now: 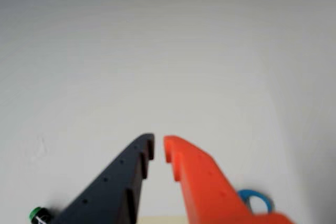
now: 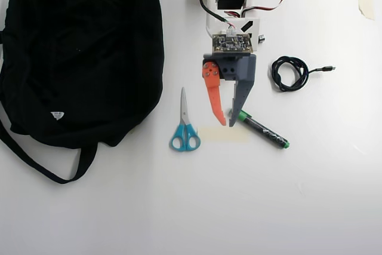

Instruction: Put the green marker into the black bag

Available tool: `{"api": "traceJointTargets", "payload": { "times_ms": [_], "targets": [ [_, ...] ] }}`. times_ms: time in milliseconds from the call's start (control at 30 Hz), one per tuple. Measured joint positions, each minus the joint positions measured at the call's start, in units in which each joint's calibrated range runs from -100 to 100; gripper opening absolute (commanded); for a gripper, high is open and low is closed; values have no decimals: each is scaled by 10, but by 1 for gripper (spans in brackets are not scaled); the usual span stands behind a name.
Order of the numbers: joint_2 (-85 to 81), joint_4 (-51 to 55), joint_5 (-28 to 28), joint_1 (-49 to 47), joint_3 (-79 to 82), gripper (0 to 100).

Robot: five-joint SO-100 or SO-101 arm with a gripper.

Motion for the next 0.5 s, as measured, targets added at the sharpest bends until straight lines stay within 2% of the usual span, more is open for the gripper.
{"api": "traceJointTargets", "payload": {
  "times_ms": [500],
  "targets": [
    [0,223,-2,-12,-114,2]
  ]
}}
